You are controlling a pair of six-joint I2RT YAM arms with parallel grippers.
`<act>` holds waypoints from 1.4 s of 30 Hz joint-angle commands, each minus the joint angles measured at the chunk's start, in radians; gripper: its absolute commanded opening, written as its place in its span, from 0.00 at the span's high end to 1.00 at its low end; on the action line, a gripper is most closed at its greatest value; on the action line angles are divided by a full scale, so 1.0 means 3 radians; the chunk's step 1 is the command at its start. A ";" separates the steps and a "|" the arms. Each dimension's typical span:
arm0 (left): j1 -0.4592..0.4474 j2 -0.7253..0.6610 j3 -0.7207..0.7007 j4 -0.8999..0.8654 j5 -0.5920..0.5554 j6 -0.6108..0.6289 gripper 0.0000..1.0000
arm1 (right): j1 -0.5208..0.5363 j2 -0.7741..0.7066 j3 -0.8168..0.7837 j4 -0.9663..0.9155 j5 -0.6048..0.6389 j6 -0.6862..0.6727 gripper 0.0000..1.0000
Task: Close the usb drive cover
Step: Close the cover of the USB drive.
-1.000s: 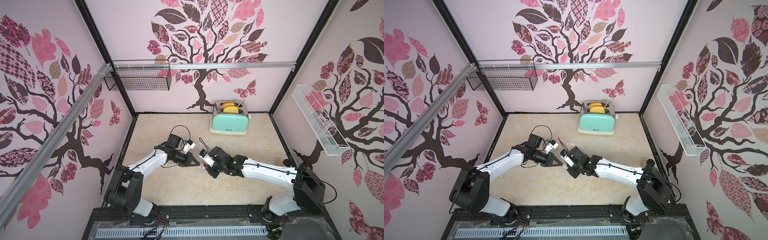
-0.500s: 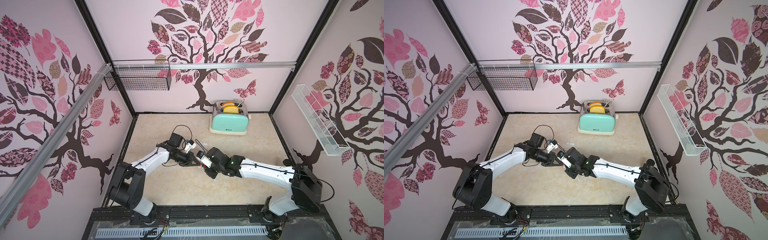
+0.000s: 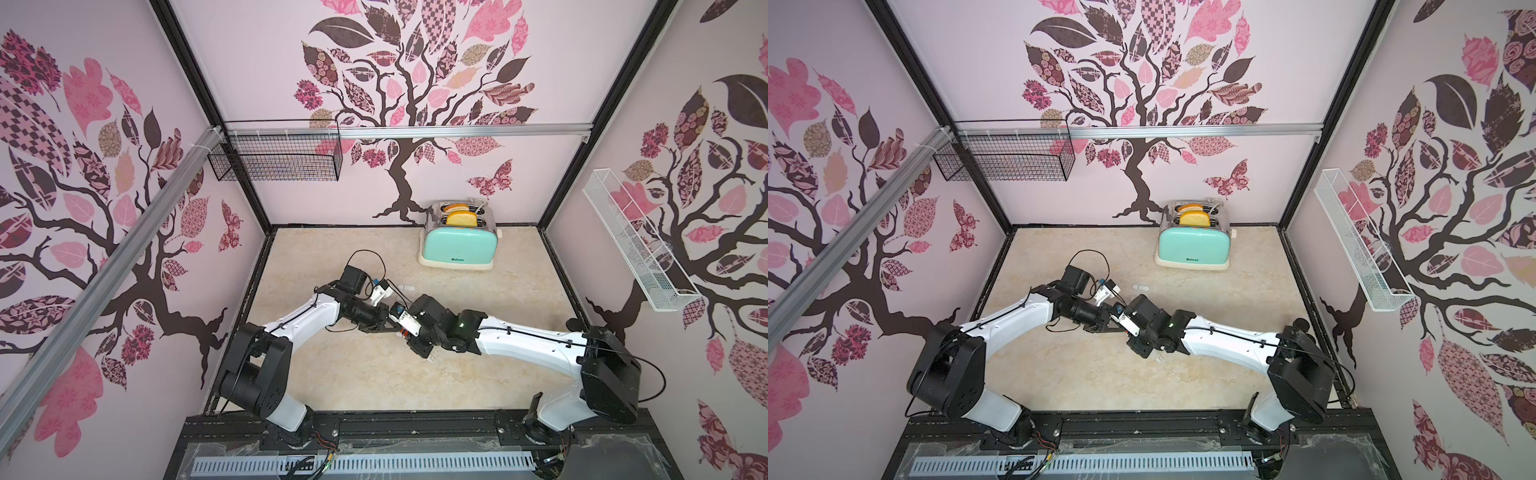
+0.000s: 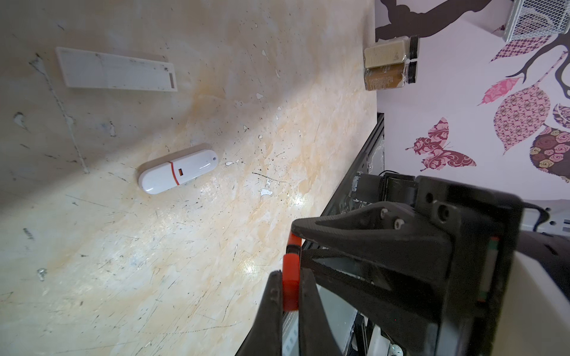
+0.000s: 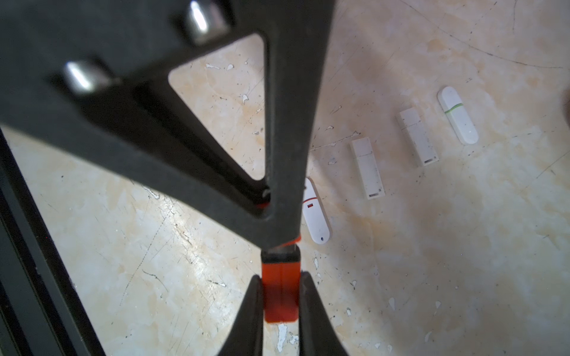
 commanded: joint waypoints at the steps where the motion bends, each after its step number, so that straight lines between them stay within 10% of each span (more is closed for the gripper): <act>1: -0.0064 0.0088 0.0042 -0.0046 -0.0039 0.0042 1.00 | 0.0077 -0.0045 0.0116 0.0159 -0.0026 -0.0090 1.00; 20: -0.0227 0.0119 0.0025 -0.0002 0.0150 -0.0077 1.00 | 0.0155 -0.0245 -0.0092 0.1395 0.0156 0.0130 1.00; 28: -0.0228 0.0120 -0.0008 -0.0002 0.0001 -0.0013 1.00 | 0.0197 -0.0342 -0.0333 0.2079 0.0094 -0.0597 1.00; 34: -0.0249 0.0146 -0.0005 0.0010 0.0046 -0.0027 1.00 | -0.0069 -0.0383 -0.0318 0.2578 -0.0273 0.0169 1.00; 42: -0.0274 0.0111 -0.0045 0.0031 0.0045 0.0004 1.00 | 0.0265 -0.0261 -0.0463 0.2967 0.0097 -0.0933 1.00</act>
